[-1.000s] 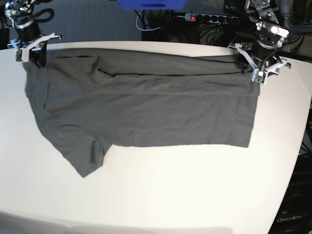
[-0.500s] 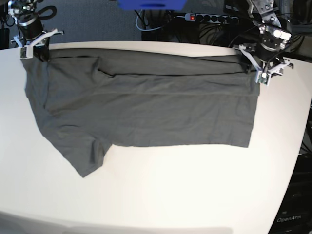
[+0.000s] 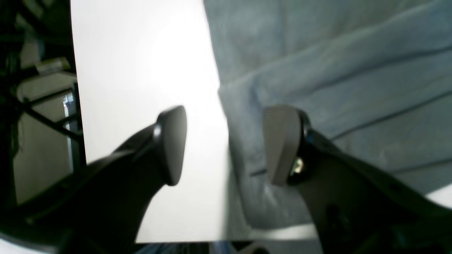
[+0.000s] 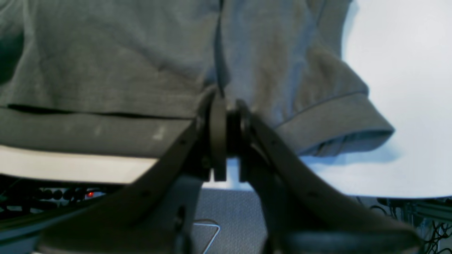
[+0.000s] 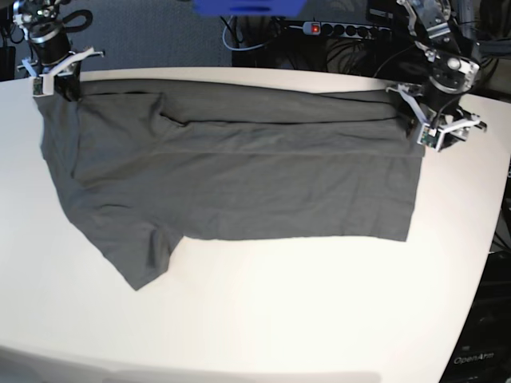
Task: Fold the T-shirt properly
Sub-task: 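Lower the left gripper onto the folded edge and close it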
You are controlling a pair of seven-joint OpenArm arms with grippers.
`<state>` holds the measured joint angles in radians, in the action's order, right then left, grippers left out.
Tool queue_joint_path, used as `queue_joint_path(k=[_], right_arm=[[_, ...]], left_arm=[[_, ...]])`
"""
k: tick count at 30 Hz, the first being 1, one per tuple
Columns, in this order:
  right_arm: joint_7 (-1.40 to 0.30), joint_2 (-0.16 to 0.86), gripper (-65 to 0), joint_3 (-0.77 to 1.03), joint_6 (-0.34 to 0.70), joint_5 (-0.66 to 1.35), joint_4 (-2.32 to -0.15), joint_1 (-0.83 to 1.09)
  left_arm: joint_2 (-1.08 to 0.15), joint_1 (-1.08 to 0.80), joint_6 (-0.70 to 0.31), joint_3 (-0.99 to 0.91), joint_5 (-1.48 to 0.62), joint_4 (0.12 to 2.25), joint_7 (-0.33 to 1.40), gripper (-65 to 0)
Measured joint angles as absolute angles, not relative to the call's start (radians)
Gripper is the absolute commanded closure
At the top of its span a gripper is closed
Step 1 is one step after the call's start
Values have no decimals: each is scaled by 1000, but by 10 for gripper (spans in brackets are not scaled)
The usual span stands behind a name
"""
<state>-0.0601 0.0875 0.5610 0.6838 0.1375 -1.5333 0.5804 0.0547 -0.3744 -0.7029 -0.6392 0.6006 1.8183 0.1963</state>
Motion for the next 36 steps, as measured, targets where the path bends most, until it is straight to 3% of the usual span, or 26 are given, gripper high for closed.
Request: queue_joint_path(k=[12, 19, 22, 26, 36], right_arm=[[-60, 88, -41, 562, 684, 138, -1533, 580], [-60, 88, -41, 562, 684, 138, -1534, 580], [-60, 88, -41, 562, 684, 138, -1534, 582], [-60, 88, -41, 562, 684, 138, -1534, 581], [-60, 88, -41, 562, 684, 137, -1534, 582]], left_arm=[[112, -454, -708, -646, 900, 1752, -239, -340], [97, -472, -710, -691, 909, 1747, -337, -337], [102, -471, -710, -720, 900, 1747, -337, -251], [131, -455, -707, -768, 790, 1753, -300, -18], [136, -389, -707, -873, 781, 1753, -223, -27]])
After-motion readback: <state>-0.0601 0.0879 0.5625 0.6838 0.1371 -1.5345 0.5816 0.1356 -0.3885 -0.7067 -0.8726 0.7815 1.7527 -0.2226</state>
